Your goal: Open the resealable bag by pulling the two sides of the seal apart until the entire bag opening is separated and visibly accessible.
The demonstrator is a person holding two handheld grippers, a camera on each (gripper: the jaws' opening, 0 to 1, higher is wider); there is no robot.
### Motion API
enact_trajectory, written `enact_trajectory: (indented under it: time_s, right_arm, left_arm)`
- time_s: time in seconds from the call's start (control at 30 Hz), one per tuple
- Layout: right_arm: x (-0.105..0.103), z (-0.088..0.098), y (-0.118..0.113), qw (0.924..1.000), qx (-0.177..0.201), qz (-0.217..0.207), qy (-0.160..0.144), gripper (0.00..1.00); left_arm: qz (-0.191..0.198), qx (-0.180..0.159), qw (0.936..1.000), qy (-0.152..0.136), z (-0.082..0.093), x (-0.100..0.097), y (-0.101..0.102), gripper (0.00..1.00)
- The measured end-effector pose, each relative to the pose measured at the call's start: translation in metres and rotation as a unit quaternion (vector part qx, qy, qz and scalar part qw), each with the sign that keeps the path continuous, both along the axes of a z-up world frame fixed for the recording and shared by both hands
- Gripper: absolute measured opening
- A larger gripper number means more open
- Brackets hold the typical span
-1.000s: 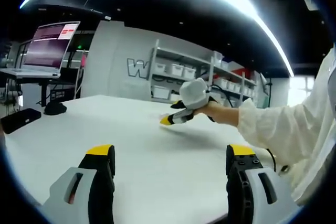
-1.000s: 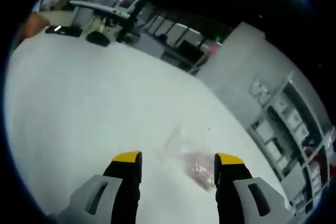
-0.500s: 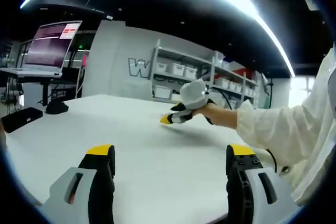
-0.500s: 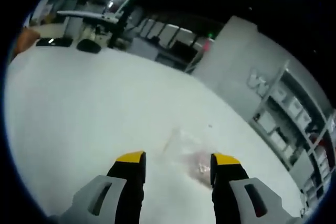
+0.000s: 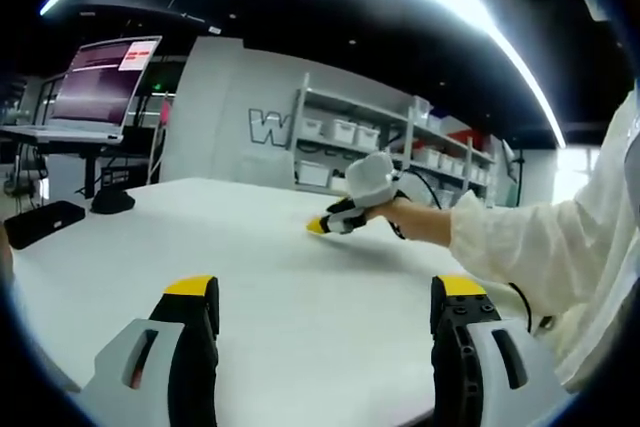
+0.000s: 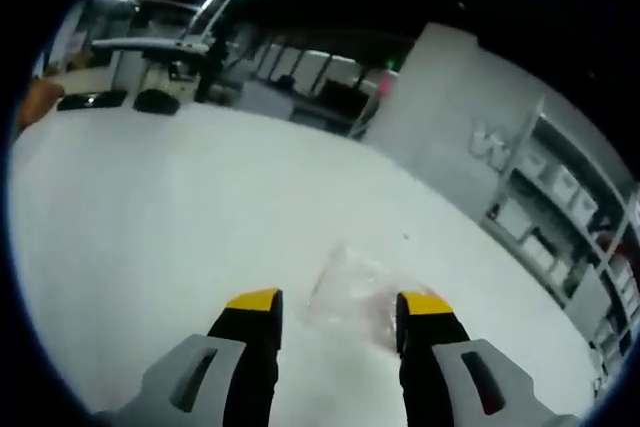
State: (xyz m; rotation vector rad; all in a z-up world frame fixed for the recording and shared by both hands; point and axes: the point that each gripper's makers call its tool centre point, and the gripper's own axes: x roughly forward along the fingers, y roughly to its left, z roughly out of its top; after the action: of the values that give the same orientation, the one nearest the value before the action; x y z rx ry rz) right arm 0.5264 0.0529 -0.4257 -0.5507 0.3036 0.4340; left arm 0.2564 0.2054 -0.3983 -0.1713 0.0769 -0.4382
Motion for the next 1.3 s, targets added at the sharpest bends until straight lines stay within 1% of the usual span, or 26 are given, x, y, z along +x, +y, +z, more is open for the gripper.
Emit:
enact_trajectory:
  time_s: [0.07,0.23,0.47,0.77,0.97,1.2,1.3]
  right_arm:
    - [0.005,0.000,-0.001,1.0000,0.002,-0.002,0.001,0.44]
    - [0.010,0.000,0.001,1.0000,0.005,-0.003,-0.001,0.43]
    - [0.017,-0.004,0.003,1.0000,0.006,-0.005,-0.002,0.38]
    - [0.025,-0.004,0.000,0.9998,0.020,-0.010,-0.003,0.36]
    - [0.033,-0.005,-0.004,0.9994,0.030,-0.014,-0.007,0.32]
    - [0.041,-0.007,-0.002,0.9990,0.041,-0.012,-0.008,0.28]
    - [0.038,-0.006,-0.002,0.9989,0.045,-0.013,-0.007,0.27]
  left_arm:
    - [0.001,0.000,1.0000,0.001,0.000,0.001,0.001,0.86]
    - [-0.001,0.001,1.0000,0.002,-0.002,0.002,0.000,0.86]
    - [0.003,0.001,1.0000,0.005,-0.003,0.003,0.003,0.86]
    - [0.005,0.005,0.9999,0.008,-0.006,0.004,0.004,0.86]
    - [0.001,0.007,0.9999,0.011,-0.007,0.005,0.003,0.86]
    - [0.003,0.008,0.9999,0.010,-0.006,0.007,0.005,0.85]
    - [0.002,0.009,0.9999,0.011,-0.006,0.007,0.005,0.85]
